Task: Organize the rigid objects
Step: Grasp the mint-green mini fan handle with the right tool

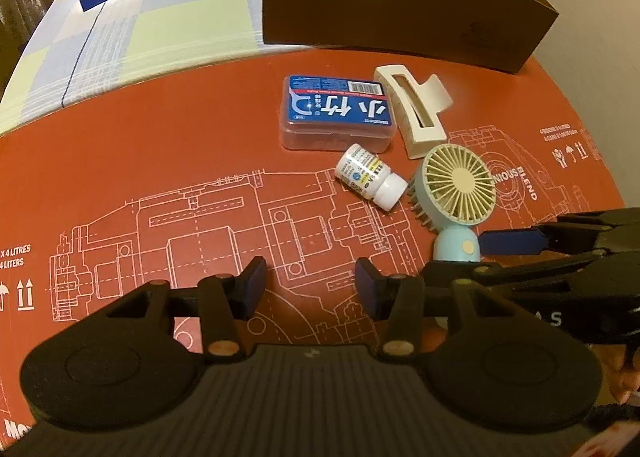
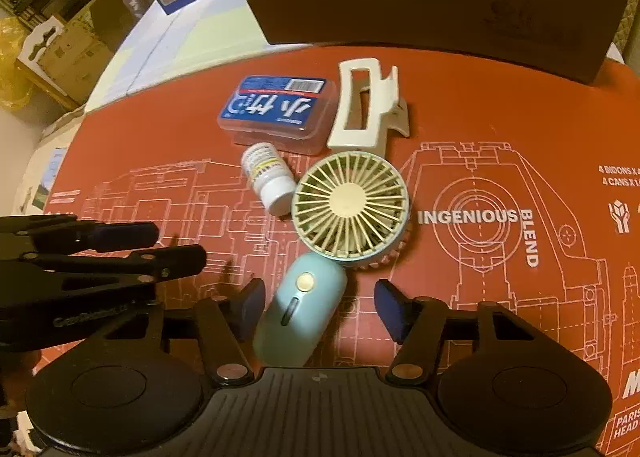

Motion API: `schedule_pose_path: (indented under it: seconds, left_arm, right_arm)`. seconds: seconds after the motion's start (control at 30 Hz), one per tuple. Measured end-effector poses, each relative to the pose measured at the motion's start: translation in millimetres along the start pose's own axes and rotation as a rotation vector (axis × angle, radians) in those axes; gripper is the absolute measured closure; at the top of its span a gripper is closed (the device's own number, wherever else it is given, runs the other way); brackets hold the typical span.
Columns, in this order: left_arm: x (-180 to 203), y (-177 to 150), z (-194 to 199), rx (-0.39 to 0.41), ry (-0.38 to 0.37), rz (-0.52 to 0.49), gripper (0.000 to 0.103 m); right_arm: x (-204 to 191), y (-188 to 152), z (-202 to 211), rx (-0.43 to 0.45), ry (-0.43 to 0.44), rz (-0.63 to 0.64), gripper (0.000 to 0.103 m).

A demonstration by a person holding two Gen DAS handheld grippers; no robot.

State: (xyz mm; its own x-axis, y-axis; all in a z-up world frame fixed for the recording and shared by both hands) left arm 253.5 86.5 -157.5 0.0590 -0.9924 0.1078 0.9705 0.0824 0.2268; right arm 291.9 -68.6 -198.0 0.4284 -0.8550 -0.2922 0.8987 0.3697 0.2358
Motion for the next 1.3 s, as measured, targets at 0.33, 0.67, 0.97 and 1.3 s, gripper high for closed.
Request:
schedule_pose_path:
  seconds: [0.33, 0.67, 0.97, 1.3]
  left_arm:
    - [14, 4, -2, 0.034, -0.034, -0.064, 0.057]
    - [34, 17, -10, 0.09, -0.052, -0.211, 0.051]
    - [41, 38, -24, 0.136, -0.027, -0.337, 0.051]
    - [45, 41, -42, 0.104, -0.026, -0.365, 0.061]
  right_arm:
    - [26, -8, 11, 0.04, -0.042, -0.051, 0.073]
    - [76, -9, 30, 0.107, -0.098, -0.197, 0.073]
    - [100, -7, 40, 0.149, -0.112, -0.23, 0.073]
    - [99, -4, 35, 0.156, -0.097, -0.208, 0.073]
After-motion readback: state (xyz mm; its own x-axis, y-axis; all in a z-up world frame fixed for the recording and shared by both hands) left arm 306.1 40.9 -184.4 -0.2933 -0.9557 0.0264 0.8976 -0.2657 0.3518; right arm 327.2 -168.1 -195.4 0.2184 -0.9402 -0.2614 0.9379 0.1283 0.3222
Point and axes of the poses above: each gripper's, at about its wrist camera, not at the fingertips, and z roughly against the way its jaws point, x to its right, y to its top, the point moved 6 cm from there along -z, roughly the way its jaws point, and after that the axes turned 9 degrees about -x, right-handed, at the moved point
